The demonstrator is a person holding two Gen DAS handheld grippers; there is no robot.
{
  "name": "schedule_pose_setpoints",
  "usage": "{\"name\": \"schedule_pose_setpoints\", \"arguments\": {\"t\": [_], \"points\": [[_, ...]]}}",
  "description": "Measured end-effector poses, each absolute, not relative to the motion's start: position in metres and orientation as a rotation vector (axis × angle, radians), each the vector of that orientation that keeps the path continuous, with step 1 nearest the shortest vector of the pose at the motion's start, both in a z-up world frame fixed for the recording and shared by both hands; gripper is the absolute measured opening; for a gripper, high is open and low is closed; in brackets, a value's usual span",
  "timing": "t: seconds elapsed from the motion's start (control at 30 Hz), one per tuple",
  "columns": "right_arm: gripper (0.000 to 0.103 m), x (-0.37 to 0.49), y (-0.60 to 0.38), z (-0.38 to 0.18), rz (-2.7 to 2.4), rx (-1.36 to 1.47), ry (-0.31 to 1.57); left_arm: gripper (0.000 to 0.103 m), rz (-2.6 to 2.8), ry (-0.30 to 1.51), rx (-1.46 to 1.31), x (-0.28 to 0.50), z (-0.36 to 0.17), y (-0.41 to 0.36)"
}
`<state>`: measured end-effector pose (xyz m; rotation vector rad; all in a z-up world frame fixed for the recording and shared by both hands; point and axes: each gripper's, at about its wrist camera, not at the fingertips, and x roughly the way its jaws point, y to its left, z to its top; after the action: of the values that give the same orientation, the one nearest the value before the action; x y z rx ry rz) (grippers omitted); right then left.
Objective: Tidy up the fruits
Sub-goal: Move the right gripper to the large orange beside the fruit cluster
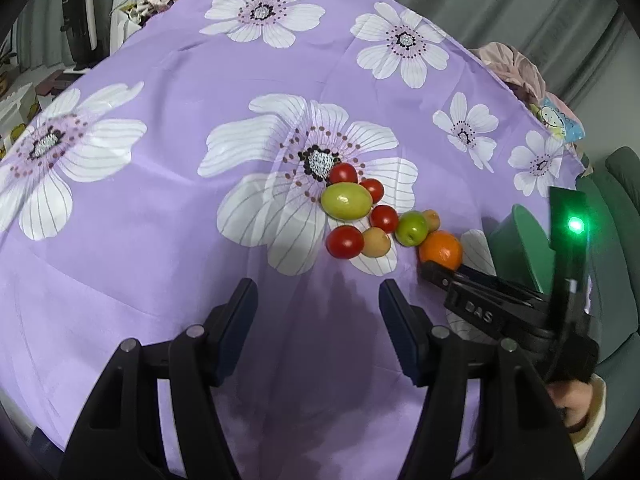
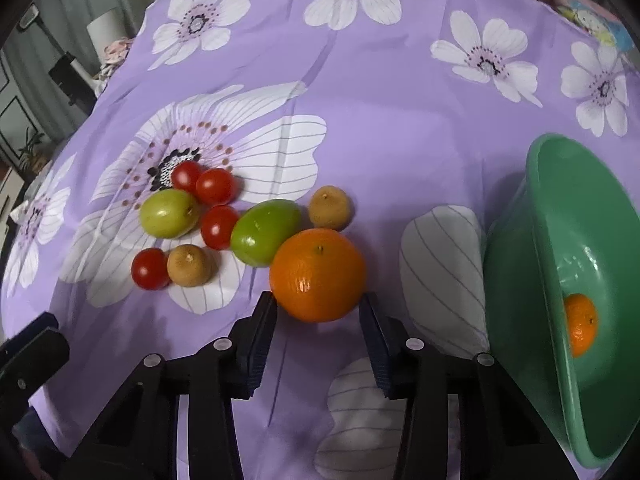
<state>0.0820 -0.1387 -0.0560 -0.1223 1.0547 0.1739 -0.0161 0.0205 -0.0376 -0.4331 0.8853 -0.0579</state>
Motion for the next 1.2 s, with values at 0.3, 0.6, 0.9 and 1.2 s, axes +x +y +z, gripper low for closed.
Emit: {"name": "schedule_pose_setpoints", "arguments": {"t": [0.3,0.6,0.9,1.2], "points": [[0.022,0.065,-0.123,-0.047,0.371,-0.103,1.130,0.063,-0.009,0.861,-0.421,-0.015,-0.035,0.030],[0.066,0.066,-0.139,-0.023,0.389,0.007,1.050,0.063,-0.049,0.898,-0.430,-0.009,-0.038,0.027],[0.066,0.088,-0.120,-0.051,0.343,-0.056,1.045,0.070,-0.091,0.935,-0.440,-0.007,-0.042,0.023],[0.047,0.078,-0.116,-0.053,0.376,-0.083,1.046,0.071,-0.072,0.930,-0.453,-0.009,-0.040,0.028]]}}
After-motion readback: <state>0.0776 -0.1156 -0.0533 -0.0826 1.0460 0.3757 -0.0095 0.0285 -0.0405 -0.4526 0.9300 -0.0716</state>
